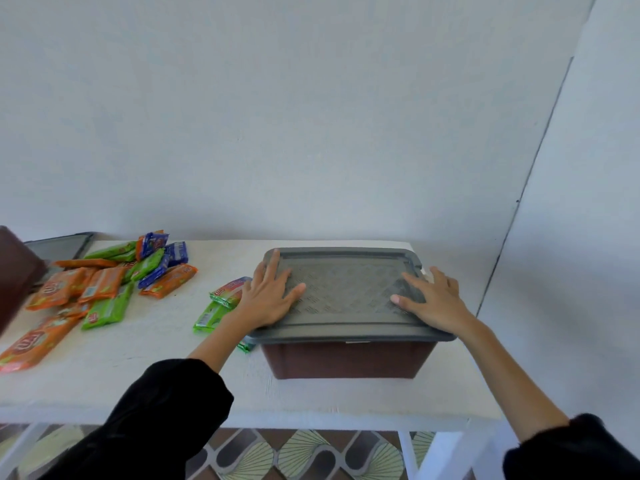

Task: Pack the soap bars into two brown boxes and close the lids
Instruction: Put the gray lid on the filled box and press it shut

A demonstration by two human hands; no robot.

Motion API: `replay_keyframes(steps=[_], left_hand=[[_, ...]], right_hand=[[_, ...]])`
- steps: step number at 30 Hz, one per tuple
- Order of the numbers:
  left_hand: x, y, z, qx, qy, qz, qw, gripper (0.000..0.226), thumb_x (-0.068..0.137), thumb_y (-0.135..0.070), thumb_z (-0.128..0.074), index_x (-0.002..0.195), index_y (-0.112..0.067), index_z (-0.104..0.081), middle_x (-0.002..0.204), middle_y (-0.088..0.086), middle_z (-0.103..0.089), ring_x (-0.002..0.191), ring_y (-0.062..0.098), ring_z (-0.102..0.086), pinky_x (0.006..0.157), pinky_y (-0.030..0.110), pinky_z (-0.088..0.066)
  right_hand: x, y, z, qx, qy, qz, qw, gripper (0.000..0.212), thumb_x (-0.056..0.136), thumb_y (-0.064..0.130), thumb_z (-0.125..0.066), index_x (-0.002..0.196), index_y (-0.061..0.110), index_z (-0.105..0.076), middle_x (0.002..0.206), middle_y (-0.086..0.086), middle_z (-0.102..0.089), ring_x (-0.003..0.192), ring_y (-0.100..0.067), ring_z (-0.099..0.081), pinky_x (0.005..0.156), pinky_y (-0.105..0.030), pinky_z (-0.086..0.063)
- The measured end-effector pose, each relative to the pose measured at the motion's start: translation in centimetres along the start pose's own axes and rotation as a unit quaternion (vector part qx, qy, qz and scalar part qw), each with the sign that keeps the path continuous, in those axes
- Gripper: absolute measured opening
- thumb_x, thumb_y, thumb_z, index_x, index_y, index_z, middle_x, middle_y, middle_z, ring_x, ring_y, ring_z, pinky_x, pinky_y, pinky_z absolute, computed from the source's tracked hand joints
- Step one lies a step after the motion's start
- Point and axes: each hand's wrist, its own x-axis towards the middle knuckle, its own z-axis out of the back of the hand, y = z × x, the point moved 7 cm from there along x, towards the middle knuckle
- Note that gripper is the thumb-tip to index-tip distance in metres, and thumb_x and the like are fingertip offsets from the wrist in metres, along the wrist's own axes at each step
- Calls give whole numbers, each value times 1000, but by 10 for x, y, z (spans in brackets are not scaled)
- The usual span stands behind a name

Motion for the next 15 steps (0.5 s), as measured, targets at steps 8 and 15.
replay_keyframes(steps=[8,15], left_hand=[[4,-1,-12,68,14,4,998,70,91,-61,-21,148,-28,3,157,5,11,145,26,13,119,44,-2],[5,6,-11,26,31,53,998,68,84,-70,-28,144,-46,-6,153,1,28,143,35,13,115,58,-8]], right_hand=[[15,-16,-9,56,-6,-35,998,71,81,66,-45,144,41,-22,149,-10,-25,135,-30,-32,105,-45,-33],[15,-10,-5,70,-45,-15,996,76,81,56,-56,145,36,-19,152,-8,-27,139,-28,-21,104,-46,-33]])
